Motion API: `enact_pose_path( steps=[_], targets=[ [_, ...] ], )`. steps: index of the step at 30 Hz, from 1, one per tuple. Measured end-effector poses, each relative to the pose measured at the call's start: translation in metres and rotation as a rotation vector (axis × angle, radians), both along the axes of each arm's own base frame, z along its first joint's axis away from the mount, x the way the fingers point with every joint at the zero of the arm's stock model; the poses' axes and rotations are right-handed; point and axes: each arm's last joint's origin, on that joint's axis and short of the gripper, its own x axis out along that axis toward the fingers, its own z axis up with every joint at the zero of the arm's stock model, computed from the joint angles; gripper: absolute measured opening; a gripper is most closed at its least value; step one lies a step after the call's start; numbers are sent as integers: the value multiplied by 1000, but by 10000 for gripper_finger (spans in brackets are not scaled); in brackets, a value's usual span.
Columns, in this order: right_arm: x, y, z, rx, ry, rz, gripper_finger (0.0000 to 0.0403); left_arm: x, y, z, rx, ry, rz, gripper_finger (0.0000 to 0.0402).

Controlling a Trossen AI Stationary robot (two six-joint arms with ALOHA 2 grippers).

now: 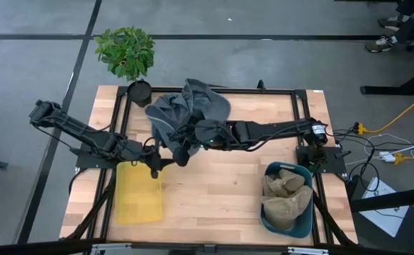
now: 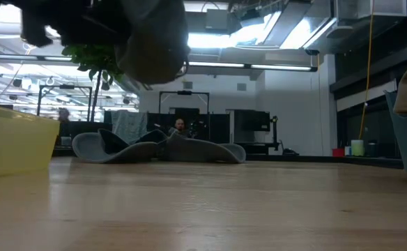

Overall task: Pick & Place hat
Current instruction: Put the bottom blue cap into the yellow bin

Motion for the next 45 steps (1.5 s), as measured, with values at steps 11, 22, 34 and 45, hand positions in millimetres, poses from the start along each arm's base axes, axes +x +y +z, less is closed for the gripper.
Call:
enact_pose_path(
  steps=[11, 22, 34, 45],
  targets=[
    [-7, -17, 25, 70, -158, -47, 21, 5, 5, 9, 162, -94, 238, 246],
    [-8, -18, 26, 113, -175, -58, 24, 5, 8, 18, 215, -162, 344, 144],
    [-15, -21, 18, 50, -39, -120, 25, 2, 2, 15, 214, -144, 380, 24],
    [-32, -26, 3, 12, 181, -286, 26, -15, -28, 13, 269, -144, 395, 24]
  ],
)
